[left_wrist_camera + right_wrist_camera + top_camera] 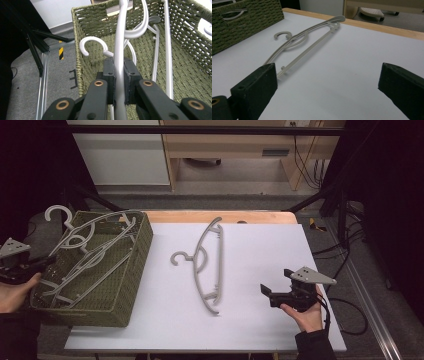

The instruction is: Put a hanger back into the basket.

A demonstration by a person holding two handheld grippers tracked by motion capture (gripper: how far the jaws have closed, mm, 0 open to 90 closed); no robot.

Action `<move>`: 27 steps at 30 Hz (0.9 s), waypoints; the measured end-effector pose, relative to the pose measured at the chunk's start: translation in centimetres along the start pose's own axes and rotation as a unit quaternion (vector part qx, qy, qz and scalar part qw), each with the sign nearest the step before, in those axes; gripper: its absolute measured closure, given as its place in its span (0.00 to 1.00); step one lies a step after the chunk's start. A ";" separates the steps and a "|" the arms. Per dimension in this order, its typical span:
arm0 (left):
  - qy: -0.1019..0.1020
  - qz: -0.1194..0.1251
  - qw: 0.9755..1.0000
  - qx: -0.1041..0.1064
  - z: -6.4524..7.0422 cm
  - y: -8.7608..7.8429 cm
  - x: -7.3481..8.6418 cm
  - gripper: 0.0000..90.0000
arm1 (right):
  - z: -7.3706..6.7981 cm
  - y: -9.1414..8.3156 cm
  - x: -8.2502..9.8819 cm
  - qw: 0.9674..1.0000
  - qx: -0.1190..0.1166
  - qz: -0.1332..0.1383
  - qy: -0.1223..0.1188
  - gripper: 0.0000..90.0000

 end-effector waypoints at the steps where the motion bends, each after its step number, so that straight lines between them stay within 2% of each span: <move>1: -0.004 0.000 1.000 0.000 0.0 0.2 0.1 0.92 | 0.0 0.0 0.0 1.000 -0.001 -0.001 0.000 0.03; 5: -0.013 -0.007 1.000 0.000 -0.1 0.6 0.5 0.92 | 0.0 0.2 0.1 1.000 0.001 -0.003 -0.001 0.03; 10: -0.008 -0.019 1.000 0.001 -0.2 1.1 1.3 0.92 | 0.0 0.2 0.2 1.000 0.002 -0.005 -0.001 0.03; 12: 0.000 -0.032 0.999 0.000 -0.2 1.2 1.6 0.92 | 0.0 0.2 0.2 1.000 0.001 -0.005 -0.001 0.03; 14: 0.009 -0.057 0.998 0.001 0.0 1.7 2.3 0.92 | -0.1 0.2 0.2 1.000 0.000 -0.006 0.000 0.03; 15: 0.004 -0.057 0.998 0.010 0.3 2.0 2.4 0.92 | 0.0 0.2 0.3 1.000 0.000 -0.008 -0.003 0.03; 18: 0.000 -0.072 0.997 0.018 1.1 3.0 2.8 0.92 | -0.1 0.3 0.2 1.000 0.000 -0.007 -0.003 0.03; 19: 0.008 -0.084 0.996 0.016 1.2 3.1 2.9 0.92 | -0.1 0.2 0.3 1.000 0.000 -0.008 -0.004 0.03; 23: -0.011 -0.105 0.994 0.034 1.6 3.2 3.0 0.91 | 0.0 0.2 0.2 1.000 0.001 -0.006 -0.001 0.03; 24: -0.008 -0.112 0.993 0.035 1.8 3.4 3.1 0.91 | 0.0 0.2 0.2 1.000 0.001 -0.006 -0.001 0.03; 27: -0.006 -0.144 0.988 0.047 2.3 3.8 3.5 0.91 | -0.1 0.1 0.1 1.000 0.001 -0.005 -0.002 0.03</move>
Point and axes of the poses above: each handheld gripper's, and its own axes: y roughly forward along the jaws, x roughly out of its underside, z roughly to its right, the point moved 10 cm from there along y, roughly forward along the jaws, and after that the axes turned 15 degrees about y, right-handed, at the moved point
